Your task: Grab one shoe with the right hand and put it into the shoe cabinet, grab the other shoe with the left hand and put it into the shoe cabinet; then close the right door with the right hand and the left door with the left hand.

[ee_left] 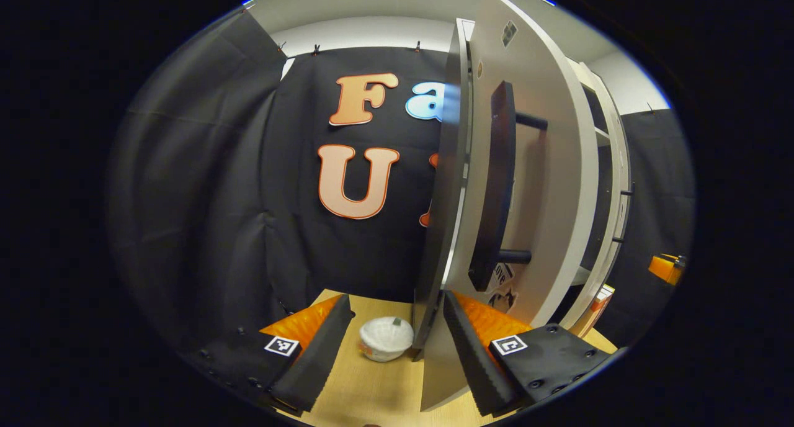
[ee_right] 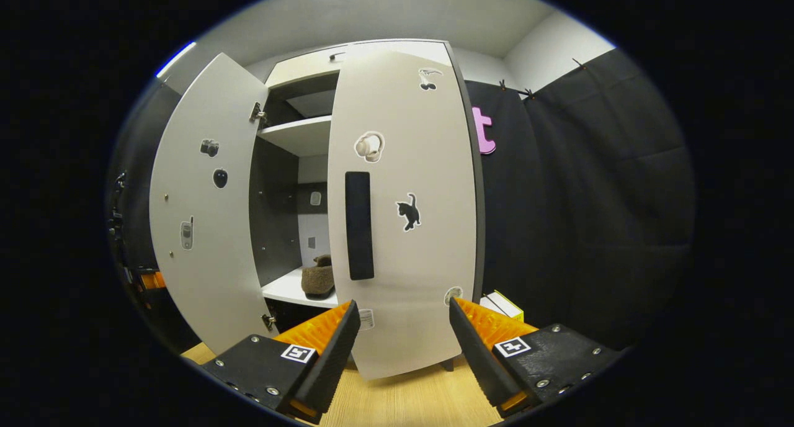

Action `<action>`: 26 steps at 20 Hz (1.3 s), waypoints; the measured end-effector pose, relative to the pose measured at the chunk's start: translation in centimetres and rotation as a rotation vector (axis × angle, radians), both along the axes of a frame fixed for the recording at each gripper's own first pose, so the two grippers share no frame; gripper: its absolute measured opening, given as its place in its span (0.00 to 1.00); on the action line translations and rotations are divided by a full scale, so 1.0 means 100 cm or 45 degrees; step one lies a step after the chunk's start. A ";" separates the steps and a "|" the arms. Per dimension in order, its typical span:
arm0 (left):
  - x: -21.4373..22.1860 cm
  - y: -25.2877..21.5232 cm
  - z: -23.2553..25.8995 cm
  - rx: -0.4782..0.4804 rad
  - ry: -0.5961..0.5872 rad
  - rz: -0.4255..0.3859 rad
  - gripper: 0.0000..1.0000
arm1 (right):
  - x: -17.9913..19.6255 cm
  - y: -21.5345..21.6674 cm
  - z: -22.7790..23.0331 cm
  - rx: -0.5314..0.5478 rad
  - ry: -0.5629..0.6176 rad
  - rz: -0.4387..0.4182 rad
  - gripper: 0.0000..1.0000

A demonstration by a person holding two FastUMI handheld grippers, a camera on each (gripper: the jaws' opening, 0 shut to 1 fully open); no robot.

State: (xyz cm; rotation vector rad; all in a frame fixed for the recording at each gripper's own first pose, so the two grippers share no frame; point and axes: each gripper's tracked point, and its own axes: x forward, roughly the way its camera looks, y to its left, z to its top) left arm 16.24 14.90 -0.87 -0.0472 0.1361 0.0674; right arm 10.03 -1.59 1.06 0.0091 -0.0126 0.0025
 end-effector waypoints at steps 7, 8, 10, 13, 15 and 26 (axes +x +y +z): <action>-0.002 -0.009 -0.005 -0.024 0.019 -0.006 0.94 | -0.012 -0.013 0.015 -0.016 -0.009 -0.002 0.89; -0.003 -0.013 -0.004 -0.019 0.019 -0.016 0.96 | -0.014 -0.012 0.017 -0.019 -0.017 0.002 0.89; -0.005 -0.024 -0.003 0.007 0.018 -0.037 0.96 | -0.015 -0.011 0.019 -0.019 -0.025 0.015 0.89; -0.004 -0.047 -0.005 0.027 0.021 -0.100 0.96 | -0.017 -0.011 0.018 -0.027 -0.027 0.027 0.89; -0.002 -0.061 -0.006 0.033 0.021 -0.136 0.96 | -0.021 -0.012 0.018 -0.025 -0.028 0.027 0.89; 0.020 -0.115 -0.011 0.049 0.030 -0.275 0.94 | -0.031 -0.047 0.020 -0.001 -0.077 -0.048 0.89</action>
